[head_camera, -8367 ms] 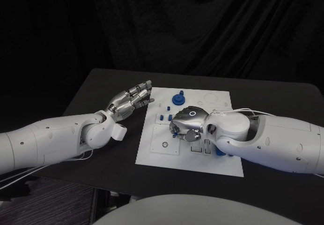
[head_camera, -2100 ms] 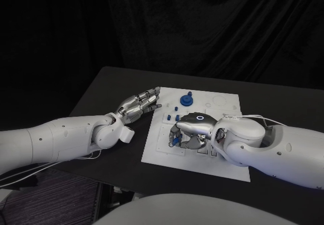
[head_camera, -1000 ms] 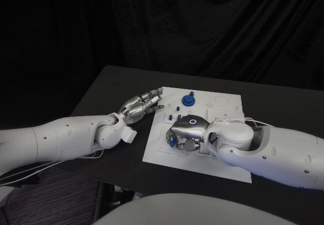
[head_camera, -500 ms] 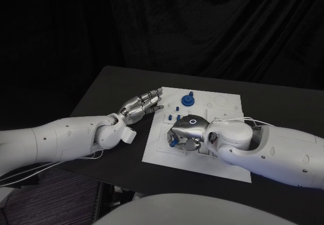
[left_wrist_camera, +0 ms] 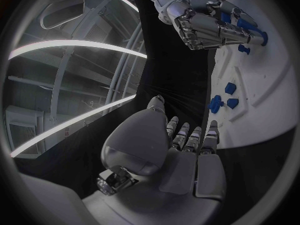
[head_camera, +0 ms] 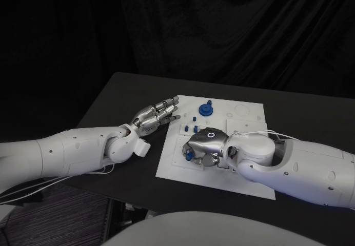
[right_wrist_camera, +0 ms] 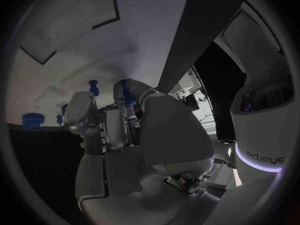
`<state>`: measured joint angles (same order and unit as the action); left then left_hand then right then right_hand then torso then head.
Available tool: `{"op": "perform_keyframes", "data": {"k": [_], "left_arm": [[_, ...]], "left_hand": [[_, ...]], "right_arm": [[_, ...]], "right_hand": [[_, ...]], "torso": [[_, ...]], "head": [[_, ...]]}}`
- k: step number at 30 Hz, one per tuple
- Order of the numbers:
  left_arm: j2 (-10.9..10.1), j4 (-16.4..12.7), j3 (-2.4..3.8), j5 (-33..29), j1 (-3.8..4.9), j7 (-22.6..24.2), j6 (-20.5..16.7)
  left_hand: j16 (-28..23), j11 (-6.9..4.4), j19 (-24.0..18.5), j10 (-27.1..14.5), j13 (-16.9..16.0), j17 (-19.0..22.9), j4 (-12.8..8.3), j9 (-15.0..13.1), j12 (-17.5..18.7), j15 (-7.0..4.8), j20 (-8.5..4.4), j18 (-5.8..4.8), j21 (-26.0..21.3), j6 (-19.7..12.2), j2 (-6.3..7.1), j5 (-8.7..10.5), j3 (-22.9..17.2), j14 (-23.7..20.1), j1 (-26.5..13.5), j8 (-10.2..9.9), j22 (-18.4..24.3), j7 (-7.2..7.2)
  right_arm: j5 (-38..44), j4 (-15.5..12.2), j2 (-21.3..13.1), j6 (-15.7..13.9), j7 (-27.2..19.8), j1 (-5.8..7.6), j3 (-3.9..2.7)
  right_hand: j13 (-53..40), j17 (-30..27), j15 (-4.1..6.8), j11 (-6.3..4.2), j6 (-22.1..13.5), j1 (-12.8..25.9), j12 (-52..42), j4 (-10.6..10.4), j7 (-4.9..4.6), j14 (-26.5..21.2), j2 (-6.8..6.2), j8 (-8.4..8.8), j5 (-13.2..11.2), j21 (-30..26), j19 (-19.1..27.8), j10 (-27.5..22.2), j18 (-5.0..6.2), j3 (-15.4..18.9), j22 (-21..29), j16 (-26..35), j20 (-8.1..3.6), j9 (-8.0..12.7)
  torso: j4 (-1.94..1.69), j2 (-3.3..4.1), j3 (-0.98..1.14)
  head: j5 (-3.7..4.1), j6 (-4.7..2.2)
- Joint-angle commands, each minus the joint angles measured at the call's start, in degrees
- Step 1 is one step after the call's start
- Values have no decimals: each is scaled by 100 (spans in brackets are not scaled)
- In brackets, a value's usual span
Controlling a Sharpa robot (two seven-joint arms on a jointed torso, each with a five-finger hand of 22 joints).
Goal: Assemble the parts on the task board
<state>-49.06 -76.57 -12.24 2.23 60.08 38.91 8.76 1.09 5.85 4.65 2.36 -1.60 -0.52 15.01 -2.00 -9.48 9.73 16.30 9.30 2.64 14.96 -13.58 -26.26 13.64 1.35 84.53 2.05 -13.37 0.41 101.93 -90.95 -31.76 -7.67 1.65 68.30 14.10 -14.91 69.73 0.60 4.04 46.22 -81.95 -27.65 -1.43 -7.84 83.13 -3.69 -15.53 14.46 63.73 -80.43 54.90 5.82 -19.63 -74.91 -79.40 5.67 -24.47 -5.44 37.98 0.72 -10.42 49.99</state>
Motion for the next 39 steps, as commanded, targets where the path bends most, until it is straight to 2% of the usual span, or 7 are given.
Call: {"op": "perform_keyframes", "data": {"k": [1, 11, 16, 22, 27, 35, 39], "left_arm": [[6, 3, 5, -217, -9, 85, 98], [-9, 3, 6, -256, -11, 98, 87], [-12, -1, 6, -259, -14, 127, 59], [-26, -6, 5, -163, -18, 197, -16], [-41, 1, 5, -93, -24, 231, -65], [-47, 4, 5, -64, -31, 269, -136], [-41, 3, 5, -62, -32, 283, -153]], "left_hand": [[-14, 32, -32, 9, 4, 5, 19, 6, 7, 4, -11, 89, -29, -31, -53, -11, -18, -21, 20, -14, -2, 0], [-15, 29, -34, 8, 4, 6, 11, 4, 5, 0, -12, 89, -30, -20, -44, -13, -17, -22, 25, -11, 6, -7], [-15, 26, -40, 10, 2, 6, 9, 0, -6, -8, -18, 90, -34, 0, -28, -8, -8, -23, 23, -6, 20, -11], [-32, 36, -57, 19, -1, 14, 46, -5, -31, -112, -104, 104, -40, 33, 2, 3, 29, -49, -7, 4, 50, -4], [-36, 42, -61, 20, -2, 16, 55, -6, -37, -138, -129, 106, -42, 40, 5, 7, 36, -56, -11, 5, 58, -2], [-38, 41, -66, 29, -4, 17, 143, -10, -63, -173, -174, 105, -42, 79, 5, 106, 82, -61, -89, 12, 71, 1], [-37, 40, -66, 32, -5, 17, 146, -11, -70, -176, -176, 105, -41, 87, 7, 111, 86, -60, -93, 14, 71, 1]], "right_arm": [[57, 30, 24, 106, 52, -64, 4], [56, 74, -14, -47, 96, -124, 4], [55, 10, -161, -480, 39, -123, 3], [-135, -222, -492, -1126, -116, 32, -2], [-386, -516, -914, -1399, -116, 366, -5], [-600, -1056, -1762, -1346, 101, 947, 0], [-730, -1236, -2111, -1255, 200, 1037, 4]], "right_hand": [[6, -54, -92, 66, -318, 75, 86, -49, 64, -28, -98, 318, -132, -95, 81, -184, -40, -31, -783, 53, 33, 199], [66, -481, -467, 500, -1414, 193, 396, -154, 323, -416, -210, 1066, -593, -839, 516, -1780, 79, 355, -598, 270, 379, 897], [94, -577, -531, 581, -2016, 163, 330, -277, 415, -542, -220, 1223, -718, -1026, 643, -2376, 125, 627, -556, 278, 465, 1260], [128, -565, -552, 616, -2176, 7, 172, -491, 458, -564, -281, 1231, -708, -1004, 650, -2712, 125, 795, -565, 225, 493, 1411], [140, -555, -562, 623, -2152, -51, 101, -584, 467, -560, -301, 1217, -699, -958, 632, -2768, 117, 833, -577, 205, 500, 1430], [155, -502, -525, 572, -1791, -122, -203, -767, 434, -501, -234, 1097, -719, -762, 531, -2601, 91, 882, -623, 138, 482, 1395], [148, -544, -466, 491, -1036, -130, -512, -810, 335, -492, -159, 874, -730, -735, 507, -2313, 86, 926, -626, 149, 426, 1243]], "torso": [[-6, -3, -3], [-10, 2, -5], [-13, 6, 2], [-2, 2, 3], [11, -3, 6], [22, -23, 7], [22, -29, -5]], "head": [[-1, 1], [-7, 1], [-15, 1], [-18, 1], [-19, 1], [31, 1], [101, 1]]}}
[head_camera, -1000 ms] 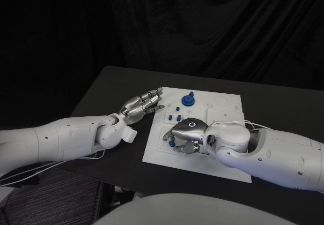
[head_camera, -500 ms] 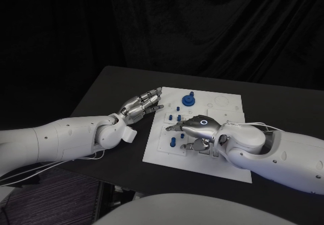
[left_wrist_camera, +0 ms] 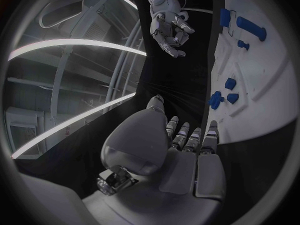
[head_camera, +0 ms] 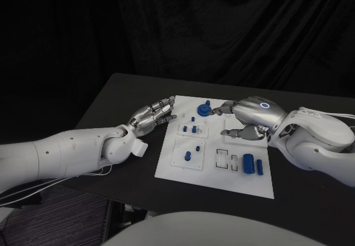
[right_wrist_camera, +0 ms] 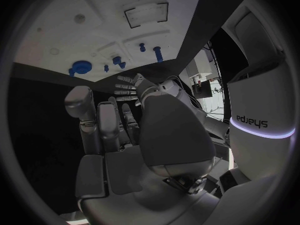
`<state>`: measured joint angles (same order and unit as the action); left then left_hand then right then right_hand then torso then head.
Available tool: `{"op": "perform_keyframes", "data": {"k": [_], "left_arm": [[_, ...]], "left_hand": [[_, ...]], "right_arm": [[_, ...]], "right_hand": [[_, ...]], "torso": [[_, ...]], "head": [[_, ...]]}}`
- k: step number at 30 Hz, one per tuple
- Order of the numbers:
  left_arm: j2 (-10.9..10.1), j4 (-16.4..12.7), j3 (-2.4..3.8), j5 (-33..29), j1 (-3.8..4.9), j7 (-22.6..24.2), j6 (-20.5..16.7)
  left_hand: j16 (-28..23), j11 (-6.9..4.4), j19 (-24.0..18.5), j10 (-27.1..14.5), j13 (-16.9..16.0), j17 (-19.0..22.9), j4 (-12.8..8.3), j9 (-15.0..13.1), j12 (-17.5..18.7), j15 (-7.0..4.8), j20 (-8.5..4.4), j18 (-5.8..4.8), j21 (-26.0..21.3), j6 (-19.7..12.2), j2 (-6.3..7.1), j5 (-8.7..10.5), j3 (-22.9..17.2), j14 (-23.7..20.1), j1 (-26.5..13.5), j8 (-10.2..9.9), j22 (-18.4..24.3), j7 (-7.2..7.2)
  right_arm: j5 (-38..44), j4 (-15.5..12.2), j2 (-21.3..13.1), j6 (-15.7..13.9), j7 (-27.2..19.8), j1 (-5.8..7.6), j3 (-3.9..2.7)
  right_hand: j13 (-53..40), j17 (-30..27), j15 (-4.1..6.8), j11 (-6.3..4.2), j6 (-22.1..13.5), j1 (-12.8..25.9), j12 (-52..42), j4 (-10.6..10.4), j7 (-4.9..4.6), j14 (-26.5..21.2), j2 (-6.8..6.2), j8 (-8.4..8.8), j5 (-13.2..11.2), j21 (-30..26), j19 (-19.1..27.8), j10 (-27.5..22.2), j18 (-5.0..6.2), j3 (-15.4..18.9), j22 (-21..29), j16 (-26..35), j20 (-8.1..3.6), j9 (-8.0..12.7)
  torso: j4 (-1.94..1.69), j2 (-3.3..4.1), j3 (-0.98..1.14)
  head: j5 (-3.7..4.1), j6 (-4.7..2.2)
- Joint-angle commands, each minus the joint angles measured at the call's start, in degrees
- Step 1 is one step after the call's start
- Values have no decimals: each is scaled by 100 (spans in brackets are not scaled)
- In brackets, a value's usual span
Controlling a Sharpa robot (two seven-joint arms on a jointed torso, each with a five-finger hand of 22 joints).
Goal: Assemble the parts on the task board
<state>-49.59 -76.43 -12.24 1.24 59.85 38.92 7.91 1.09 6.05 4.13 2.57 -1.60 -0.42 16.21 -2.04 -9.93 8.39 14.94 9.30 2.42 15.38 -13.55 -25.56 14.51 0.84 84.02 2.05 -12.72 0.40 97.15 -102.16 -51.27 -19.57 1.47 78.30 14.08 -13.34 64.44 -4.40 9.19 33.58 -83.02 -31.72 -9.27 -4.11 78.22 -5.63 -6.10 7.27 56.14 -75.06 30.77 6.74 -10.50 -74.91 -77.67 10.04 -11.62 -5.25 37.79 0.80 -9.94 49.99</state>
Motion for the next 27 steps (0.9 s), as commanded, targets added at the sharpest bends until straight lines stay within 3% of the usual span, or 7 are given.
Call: {"op": "perform_keyframes", "data": {"k": [1, 9, 17, 19, 20, 25, 27], "left_arm": [[13, -11, 5, 38, -10, 292, -74], [18, -34, 5, 196, -16, 415, -156], [-13, -59, 5, 270, -19, 445, -183], [-18, -53, 5, 275, -20, 443, -179], [-18, -52, 5, 278, -20, 444, -177], [-23, -65, 5, 282, -21, 442, -167], [-30, -69, 5, 283, -21, 438, -158]], "left_hand": [[-37, 20, -15, 12, -5, 6, 30, -6, -26, -45, -43, 104, -19, 48, 5, 48, 3, -10, -48, 14, 8, 3], [-40, 12, -23, 32, -10, 8, 45, -12, -69, -107, -104, 108, -20, 108, 1, 80, 38, -15, -103, 25, 26, 12], [-39, 6, -24, 34, -9, 8, 36, -12, -69, -116, -116, 107, -19, 109, -3, 60, 38, -15, -98, 25, 28, 13], [-39, 4, -23, 32, -8, 8, 34, -11, -64, -116, -117, 107, -19, 104, -5, 55, 36, -15, -95, 24, 25, 13], [-40, 3, -22, 32, -7, 8, 31, -10, -64, -115, -117, 106, -18, 103, -8, 48, 34, -16, -91, 23, 24, 13], [-39, 2, -23, 32, -8, 8, 30, -10, -65, -114, -117, 106, -18, 101, -9, 44, 32, -15, -89, 22, 26, 13], [-36, 0, -22, 31, -7, 7, 26, -10, -63, -112, -116, 105, -17, 101, -12, 38, 29, -13, -84, 22, 24, 13]], "right_arm": [[-296, -151, -254, -13, 255, 51, 7], [-826, -262, -854, 366, 548, 67, 10], [-1518, -418, -1312, 361, 708, -90, 11], [-1829, -458, -1392, 400, 785, -158, 11], [-1975, -490, -1448, 450, 898, -217, 11], [-2084, -585, -1569, 783, 1641, -390, 11], [-1989, -616, -1592, 1002, 1961, -439, 12]], "right_hand": [[-20, -10, 43, -42, 318, -23, -189, -26, -74, 10, 54, -105, -4, 36, -39, 190, -8, 24, -629, -28, -21, -48], [-390, -160, 365, -456, 1165, 141, -1219, -183, -503, 29, 194, -474, 67, -40, -64, 1828, 11, 72, -606, 74, -288, -157], [-2543, -534, 593, -707, 1703, 182, -3214, -340, -287, -19, 193, -714, 172, -421, -19, 3085, 39, 27, -494, 431, -530, -287], [-3983, -365, 594, -691, 1858, 253, -4108, -382, -256, 101, 218, -905, 196, -236, -141, 3764, -1, 71, -555, 340, -533, -401], [-5266, 137, 645, -752, 2009, 319, -4847, -364, -157, 342, 240, -1335, 242, 111, -324, 4384, -54, 155, -672, 49, -573, -676], [-7050, 893, 762, -890, 1748, 829, -5636, -627, -24, 688, 353, -2285, 295, 947, -713, 5484, -204, 410, -900, -387, -691, -1395], [-7666, 1389, 817, -959, 1679, 1599, -5828, -716, 46, 905, 490, -2571, 188, 1470, -944, 5923, -286, 628, -1015, -661, -775, -1625]], "torso": [[8, -14, -14], [0, -13, -25], [1, -5, -14], [-3, -3, -16], [-9, -3, -19], [-13, -2, -24], [-11, 3, -23]], "head": [[60, 1], [307, 1], [642, 1], [755, 1], [816, 1], [1007, 1], [1077, 1]]}}
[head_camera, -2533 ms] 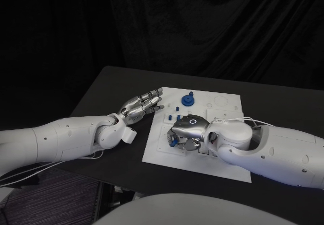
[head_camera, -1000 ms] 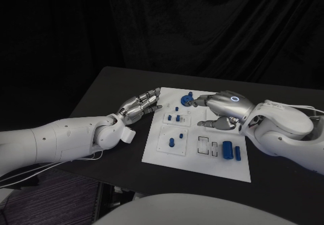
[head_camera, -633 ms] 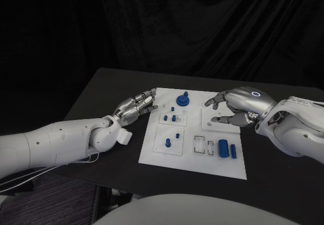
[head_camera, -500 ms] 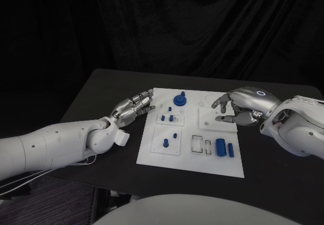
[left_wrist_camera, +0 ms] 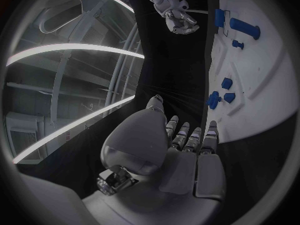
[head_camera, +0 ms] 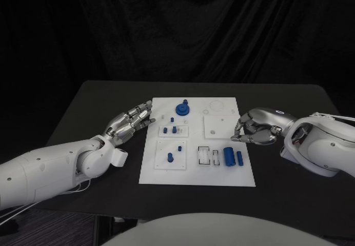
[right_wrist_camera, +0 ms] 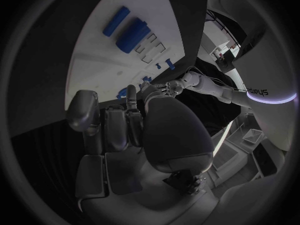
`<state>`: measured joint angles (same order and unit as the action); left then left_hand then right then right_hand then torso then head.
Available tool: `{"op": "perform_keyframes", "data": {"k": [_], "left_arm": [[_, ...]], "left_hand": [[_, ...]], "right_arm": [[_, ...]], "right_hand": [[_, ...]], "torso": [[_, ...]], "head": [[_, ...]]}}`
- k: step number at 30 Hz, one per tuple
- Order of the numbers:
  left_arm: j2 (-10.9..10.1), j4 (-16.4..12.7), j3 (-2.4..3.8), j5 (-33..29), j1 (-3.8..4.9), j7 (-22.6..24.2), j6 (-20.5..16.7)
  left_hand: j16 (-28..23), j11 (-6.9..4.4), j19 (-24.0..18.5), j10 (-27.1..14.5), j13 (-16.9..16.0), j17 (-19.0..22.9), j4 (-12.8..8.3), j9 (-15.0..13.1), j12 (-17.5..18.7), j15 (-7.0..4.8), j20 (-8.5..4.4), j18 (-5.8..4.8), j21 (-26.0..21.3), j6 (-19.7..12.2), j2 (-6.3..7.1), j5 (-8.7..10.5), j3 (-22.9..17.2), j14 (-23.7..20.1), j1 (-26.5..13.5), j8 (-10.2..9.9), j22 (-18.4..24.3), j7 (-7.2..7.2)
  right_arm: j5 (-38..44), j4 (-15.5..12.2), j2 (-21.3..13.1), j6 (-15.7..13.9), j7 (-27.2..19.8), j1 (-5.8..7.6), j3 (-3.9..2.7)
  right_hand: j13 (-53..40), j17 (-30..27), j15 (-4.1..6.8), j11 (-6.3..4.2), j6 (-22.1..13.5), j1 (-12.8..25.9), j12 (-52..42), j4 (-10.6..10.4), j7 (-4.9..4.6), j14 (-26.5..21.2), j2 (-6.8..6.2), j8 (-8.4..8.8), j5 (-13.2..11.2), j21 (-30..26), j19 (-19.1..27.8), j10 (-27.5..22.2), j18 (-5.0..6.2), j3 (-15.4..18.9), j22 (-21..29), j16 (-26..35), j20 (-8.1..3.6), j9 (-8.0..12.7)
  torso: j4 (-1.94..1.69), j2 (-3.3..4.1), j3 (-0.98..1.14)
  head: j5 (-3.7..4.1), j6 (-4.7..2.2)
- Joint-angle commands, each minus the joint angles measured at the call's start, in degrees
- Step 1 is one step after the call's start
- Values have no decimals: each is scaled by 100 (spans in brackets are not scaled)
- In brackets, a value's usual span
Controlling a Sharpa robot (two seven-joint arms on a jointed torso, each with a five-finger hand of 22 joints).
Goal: Assemble the parts on the task board
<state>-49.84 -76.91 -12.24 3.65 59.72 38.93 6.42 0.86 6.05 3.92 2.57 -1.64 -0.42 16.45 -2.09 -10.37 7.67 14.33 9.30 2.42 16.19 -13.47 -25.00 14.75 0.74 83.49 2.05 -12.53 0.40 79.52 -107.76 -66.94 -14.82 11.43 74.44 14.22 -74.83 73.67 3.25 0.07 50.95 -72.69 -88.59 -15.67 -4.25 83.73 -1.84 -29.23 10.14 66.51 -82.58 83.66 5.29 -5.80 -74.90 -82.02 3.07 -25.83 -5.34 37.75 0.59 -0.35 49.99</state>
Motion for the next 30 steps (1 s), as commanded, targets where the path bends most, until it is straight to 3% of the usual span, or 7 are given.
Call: {"op": "perform_keyframes", "data": {"k": [1, 5, 12, 16, 21, 30], "left_arm": [[-9, -23, 5, 42, -8, 435, -6], [-15, -22, 5, 43, -9, 429, 6], [-15, -13, 5, 43, -11, 421, 28], [-18, -9, 5, 43, -13, 417, 34], [-23, -15, 5, 43, -17, 417, 37], [-28, -8, 5, 43, -27, 398, 57]], "left_hand": [[-14, 1, 0, 31, -3, 7, 3, -5, -19, -40, -55, 105, -17, 20, -19, -19, 5, -2, -30, 22, 5, 13], [-14, 0, 0, 30, -3, 8, 2, -5, -18, -39, -54, 105, -17, 20, -20, -20, 4, -3, -29, 21, 3, 12], [-4, -2, 3, 27, -2, 3, -12, 0, -20, -4, -28, 99, -14, -2, -33, -51, -12, 6, 5, 13, 6, 16], [-4, -2, 3, 27, -2, 3, -12, 0, -20, -4, -28, 99, -14, -2, -33, -51, -12, 6, 5, 13, 6, 16], [-1, -2, 4, 28, -3, 2, -13, 0, -25, 5, -24, 98, -13, 0, -33, -52, -13, 9, 10, 13, 6, 19], [0, -1, 4, 27, -2, 2, -15, 2, -22, 15, -19, 97, -13, -12, -33, -57, -14, 10, 16, 10, 8, 22]], "right_arm": [[-159, -76, -34, 630, 1120, -77, -2], [17, -145, -50, 808, 1459, -139, -2], [117, -195, 10, 788, 1587, -194, -2], [133, -182, 67, 840, 1624, -232, -2], [142, -148, 127, 871, 1658, -320, -2], [146, -47, 267, 795, 1615, -433, -2]], "right_hand": [[-1517, 597, 100, -75, -41, 770, -141, -83, 83, 398, 135, -355, -195, 563, -243, 634, -169, 217, -1044, -293, -95, -280], [-1517, 812, 188, -165, -30, 1147, -141, -92, 180, 468, 194, -581, -262, 1065, -397, 634, -260, 266, -1162, -407, -186, -533], [-1517, 754, 208, -187, -37, 1292, -141, -90, 201, 462, 269, -610, -199, 1212, -434, 634, -285, 248, -1195, -385, -210, -623], [-1517, 803, 216, -194, -44, 1308, -141, -85, 206, 476, 282, -610, -215, 1294, -457, 634, -301, 238, -1215, -413, -219, -650], [-1517, 802, 218, -194, -57, 1333, -141, -88, 205, 477, 288, -603, -257, 1311, -460, 634, -303, 241, -1217, -415, -222, -665], [-1517, 761, 217, -191, -89, 1334, -141, -74, 200, 470, 289, -581, -280, 1270, -447, 634, -293, 237, -1204, -397, -223, -673]], "torso": [[2, 8, -1], [3, 8, 2], [-27, 3, -1], [4, 8, 11], [-12, 5, 12], [-5, 16, 21]], "head": [[148, 1], [291, 1], [522, 1], [553, 1], [582, 1], [558, 1]]}}
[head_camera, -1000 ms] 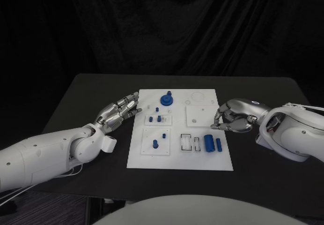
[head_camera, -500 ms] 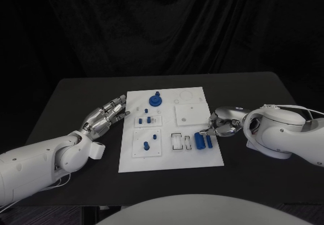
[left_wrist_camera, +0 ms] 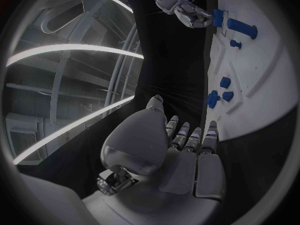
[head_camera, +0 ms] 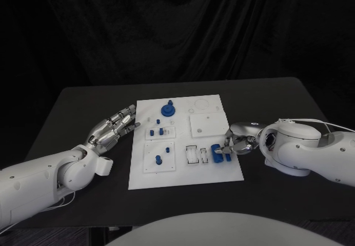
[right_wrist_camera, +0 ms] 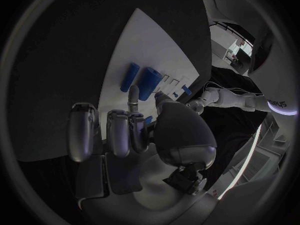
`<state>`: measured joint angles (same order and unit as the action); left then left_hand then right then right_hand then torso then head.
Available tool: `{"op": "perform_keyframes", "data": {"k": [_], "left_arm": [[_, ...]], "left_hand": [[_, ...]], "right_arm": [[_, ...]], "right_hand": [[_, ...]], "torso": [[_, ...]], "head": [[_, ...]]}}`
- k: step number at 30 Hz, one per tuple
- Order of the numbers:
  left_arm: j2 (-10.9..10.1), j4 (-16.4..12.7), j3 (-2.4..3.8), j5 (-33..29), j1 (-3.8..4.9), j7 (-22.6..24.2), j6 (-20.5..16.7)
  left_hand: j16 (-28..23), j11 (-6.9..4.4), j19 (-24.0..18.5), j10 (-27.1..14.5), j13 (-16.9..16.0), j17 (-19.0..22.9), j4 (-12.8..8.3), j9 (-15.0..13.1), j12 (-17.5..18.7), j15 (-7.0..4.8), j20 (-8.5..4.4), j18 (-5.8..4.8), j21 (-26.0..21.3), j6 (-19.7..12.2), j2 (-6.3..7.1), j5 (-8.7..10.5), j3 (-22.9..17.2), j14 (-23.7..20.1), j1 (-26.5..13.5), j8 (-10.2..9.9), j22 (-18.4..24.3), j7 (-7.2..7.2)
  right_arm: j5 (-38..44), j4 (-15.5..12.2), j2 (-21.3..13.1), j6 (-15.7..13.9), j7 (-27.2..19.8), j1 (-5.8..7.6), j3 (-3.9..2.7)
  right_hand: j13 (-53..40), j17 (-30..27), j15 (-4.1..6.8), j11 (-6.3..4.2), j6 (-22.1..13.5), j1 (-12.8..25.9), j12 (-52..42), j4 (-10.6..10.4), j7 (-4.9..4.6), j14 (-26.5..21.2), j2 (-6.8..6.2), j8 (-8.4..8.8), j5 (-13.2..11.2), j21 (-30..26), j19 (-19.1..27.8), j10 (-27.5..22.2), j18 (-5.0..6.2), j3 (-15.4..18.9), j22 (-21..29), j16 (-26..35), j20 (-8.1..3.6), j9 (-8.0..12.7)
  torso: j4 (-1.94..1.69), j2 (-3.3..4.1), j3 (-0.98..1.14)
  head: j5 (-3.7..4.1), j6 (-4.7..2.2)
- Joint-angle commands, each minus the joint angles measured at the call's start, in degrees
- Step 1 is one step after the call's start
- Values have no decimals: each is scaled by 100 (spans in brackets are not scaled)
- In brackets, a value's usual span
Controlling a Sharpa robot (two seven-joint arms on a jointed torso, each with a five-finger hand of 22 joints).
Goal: Assemble the parts on the task board
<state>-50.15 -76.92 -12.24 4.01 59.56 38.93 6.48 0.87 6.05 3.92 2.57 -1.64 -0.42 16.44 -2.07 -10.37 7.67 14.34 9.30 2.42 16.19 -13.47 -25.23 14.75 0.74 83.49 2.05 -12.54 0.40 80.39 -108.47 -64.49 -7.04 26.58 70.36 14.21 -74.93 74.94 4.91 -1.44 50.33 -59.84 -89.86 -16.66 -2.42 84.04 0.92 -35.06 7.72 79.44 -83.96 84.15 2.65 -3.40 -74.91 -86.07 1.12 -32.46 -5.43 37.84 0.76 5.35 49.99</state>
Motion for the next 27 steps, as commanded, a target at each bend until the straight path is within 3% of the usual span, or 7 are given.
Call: {"op": "perform_keyframes", "data": {"k": [1, 12, 27], "left_arm": [[4, -6, 5, 7, -12, 391, 56], [1, 6, 5, 7, -19, 338, 83], [4, 11, 5, 7, -23, 295, 133]], "left_hand": [[0, -1, 4, 27, -3, 2, -14, 0, -22, 15, -20, 97, -13, -12, -33, -34, -14, 10, 16, 10, 9, 22], [0, 10, 5, 23, -1, 2, -26, 4, -15, 36, -3, 93, -11, -39, -32, -54, -21, 10, 41, 4, 9, 17], [1, 34, 8, 15, -1, 2, -68, 4, -9, 53, 19, 92, -8, -52, -21, -113, -42, 10, 109, 1, 15, -2]], "right_arm": [[59, 46, 46, 8, 81, -34, -2], [59, 125, 143, -88, -44, -62, -2], [59, 338, 388, -4, -86, -151, -2]], "right_hand": [[-1507, 632, 50, -39, -32, 42, -14, 30, 16, 438, 12, 6, -41, -24, -308, 585, -28, -5, -1203, 8, -28, -11], [-1507, 604, 40, -26, -82, -24, -14, 65, 0, 432, -7, 50, -92, -45, -295, 585, -22, -25, -1193, 21, -23, -18], [-1507, 583, 17, 5, -160, -49, -14, 51, -37, 427, -3, 142, -222, -47, -281, 585, -20, -34, -1188, 29, -5, -8]], "torso": [[-2, 11, 3], [-3, 9, -4], [-3, -16, -17]], "head": [[-11, 1], [-31, 1], [-87, 1]]}}
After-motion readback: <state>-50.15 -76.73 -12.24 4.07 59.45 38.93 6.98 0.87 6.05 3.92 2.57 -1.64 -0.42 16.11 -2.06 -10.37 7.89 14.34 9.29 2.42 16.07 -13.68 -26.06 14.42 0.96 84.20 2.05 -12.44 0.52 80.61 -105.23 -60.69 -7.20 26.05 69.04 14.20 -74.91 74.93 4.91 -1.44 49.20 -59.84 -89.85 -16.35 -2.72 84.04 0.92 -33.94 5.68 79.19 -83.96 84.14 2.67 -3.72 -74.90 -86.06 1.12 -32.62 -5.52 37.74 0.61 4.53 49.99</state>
